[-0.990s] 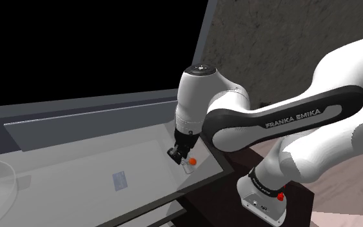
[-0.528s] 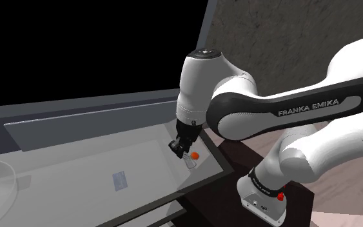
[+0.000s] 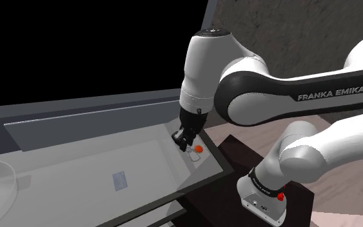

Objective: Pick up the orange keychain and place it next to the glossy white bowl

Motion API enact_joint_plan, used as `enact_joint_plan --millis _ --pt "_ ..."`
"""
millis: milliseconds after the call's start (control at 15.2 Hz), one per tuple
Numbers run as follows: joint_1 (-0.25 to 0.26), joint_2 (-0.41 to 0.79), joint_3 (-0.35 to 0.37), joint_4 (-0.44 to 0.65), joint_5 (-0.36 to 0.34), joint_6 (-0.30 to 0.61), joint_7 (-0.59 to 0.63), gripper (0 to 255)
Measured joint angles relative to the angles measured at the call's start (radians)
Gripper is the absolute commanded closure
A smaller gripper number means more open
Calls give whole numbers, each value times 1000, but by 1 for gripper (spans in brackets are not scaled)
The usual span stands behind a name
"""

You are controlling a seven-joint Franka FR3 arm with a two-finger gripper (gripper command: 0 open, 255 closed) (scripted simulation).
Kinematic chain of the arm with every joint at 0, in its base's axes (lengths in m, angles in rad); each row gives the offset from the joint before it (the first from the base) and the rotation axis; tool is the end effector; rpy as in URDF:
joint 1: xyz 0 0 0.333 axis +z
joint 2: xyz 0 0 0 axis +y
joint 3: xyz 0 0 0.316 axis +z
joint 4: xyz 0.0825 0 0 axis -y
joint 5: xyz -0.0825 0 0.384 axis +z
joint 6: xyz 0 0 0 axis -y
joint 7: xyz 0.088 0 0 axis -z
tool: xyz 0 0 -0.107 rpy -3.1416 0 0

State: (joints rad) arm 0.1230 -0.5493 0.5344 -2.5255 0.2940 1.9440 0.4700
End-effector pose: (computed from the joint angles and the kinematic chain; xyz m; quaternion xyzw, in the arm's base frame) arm 0.2929 0.2527 0.4293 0.9992 -0.0057 -0.0338 0.0200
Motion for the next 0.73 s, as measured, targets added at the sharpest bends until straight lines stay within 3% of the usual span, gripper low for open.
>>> enact_joint_plan --millis 594,726 --pt "-5 -31 -34 94 -18 -126 -2 255" --pt "-18 20 -14 146 -31 -125 19 255"
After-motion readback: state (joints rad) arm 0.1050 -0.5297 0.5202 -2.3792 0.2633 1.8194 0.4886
